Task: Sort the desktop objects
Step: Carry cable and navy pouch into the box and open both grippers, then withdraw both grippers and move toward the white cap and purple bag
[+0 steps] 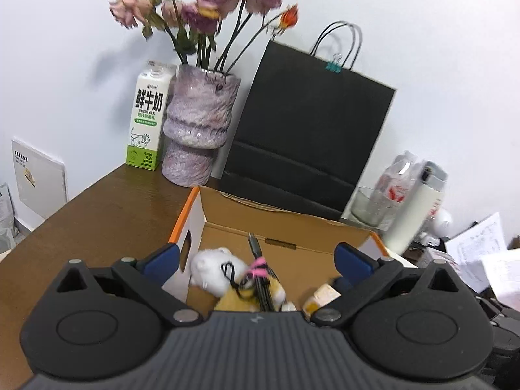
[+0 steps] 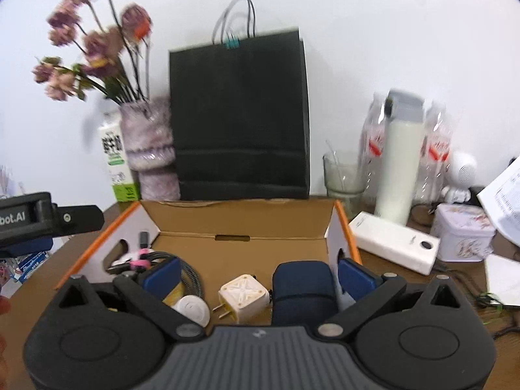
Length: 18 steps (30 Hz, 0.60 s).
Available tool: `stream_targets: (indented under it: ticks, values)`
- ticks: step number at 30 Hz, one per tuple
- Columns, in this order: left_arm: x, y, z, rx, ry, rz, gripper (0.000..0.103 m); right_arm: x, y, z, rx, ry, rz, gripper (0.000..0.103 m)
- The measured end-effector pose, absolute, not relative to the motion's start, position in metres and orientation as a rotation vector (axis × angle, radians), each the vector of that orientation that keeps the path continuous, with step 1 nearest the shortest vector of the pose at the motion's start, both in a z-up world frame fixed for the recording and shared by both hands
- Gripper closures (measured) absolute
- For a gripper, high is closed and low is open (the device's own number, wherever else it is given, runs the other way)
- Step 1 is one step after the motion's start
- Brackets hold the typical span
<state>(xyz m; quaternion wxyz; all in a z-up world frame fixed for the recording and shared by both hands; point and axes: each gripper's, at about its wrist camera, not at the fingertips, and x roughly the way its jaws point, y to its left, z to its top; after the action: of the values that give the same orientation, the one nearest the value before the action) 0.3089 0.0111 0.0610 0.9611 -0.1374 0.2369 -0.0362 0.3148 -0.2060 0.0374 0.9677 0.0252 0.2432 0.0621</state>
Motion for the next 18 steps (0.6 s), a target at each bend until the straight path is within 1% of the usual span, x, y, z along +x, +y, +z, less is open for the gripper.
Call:
stream_targets:
  ticks: [4, 7, 11, 15, 18]
  values:
    - [0.256, 0.011, 0.062, -0.248, 0.455, -0.097, 0.0, 0.264, -0.213, 0.043, 0.022, 0.467, 0.147, 0.0]
    - [0.217, 0.009, 0.054, -0.224, 0.432, -0.126, 0.0, 0.221, -0.22, 0.036, 0.004, 0.476, 0.165, 0.0]
    - [0.177, 0.002, 0.037, -0.175, 0.465, -0.151, 0.0, 0.171, -0.231, 0.011, 0.0, 0.545, 0.17, 0.0]
    - [0.156, -0.008, 0.017, -0.115, 0.52, -0.16, 0.0, 0.137, -0.241, -0.017, 0.047, 0.628, 0.176, 0.0]
    - [0.142, -0.012, 0.004, -0.086, 0.55, -0.171, 0.0, 0.121, -0.244, -0.032, 0.073, 0.655, 0.169, 0.0]
